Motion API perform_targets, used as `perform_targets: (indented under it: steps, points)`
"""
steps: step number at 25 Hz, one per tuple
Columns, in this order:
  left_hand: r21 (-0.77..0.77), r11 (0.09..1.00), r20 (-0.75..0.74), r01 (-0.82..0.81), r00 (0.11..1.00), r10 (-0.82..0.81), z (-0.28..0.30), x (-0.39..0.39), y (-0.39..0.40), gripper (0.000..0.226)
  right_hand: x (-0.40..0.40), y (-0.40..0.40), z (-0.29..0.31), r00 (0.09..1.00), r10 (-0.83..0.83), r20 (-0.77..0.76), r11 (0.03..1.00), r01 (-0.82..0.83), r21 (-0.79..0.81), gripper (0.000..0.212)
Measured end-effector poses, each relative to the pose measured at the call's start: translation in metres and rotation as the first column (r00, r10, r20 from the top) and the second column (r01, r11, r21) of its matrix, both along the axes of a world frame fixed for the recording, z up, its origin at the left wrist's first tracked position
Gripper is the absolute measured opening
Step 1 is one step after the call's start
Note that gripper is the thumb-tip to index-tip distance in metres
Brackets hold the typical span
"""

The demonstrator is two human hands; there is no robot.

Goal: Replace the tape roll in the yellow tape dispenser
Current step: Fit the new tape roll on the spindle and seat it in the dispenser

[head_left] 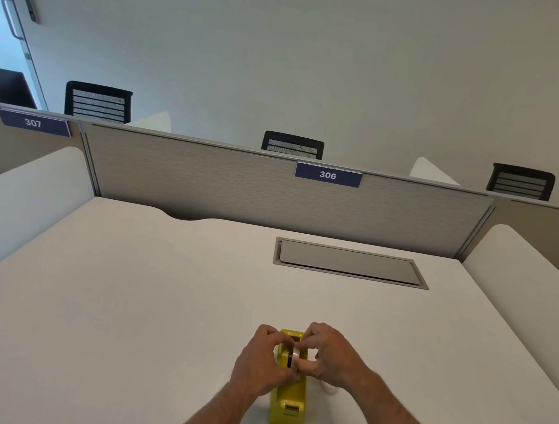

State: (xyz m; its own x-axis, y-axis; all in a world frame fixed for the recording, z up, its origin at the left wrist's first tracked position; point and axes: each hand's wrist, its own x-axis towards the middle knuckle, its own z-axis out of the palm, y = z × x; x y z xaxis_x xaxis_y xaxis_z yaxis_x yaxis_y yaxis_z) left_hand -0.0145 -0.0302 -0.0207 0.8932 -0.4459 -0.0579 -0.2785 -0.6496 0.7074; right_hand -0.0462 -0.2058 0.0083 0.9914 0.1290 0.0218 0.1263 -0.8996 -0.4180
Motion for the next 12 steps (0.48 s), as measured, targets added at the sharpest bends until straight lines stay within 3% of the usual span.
perform_targets:
  steps: [12]
  points:
    - [-0.001, 1.000, -0.002, 0.001, 1.000, -0.001, -0.0002, 0.0003, 0.0002, 0.061, 0.0001, 0.0001, -0.0043, 0.999, -0.023, 0.031, 0.999, 0.023, 0.027, 0.021]
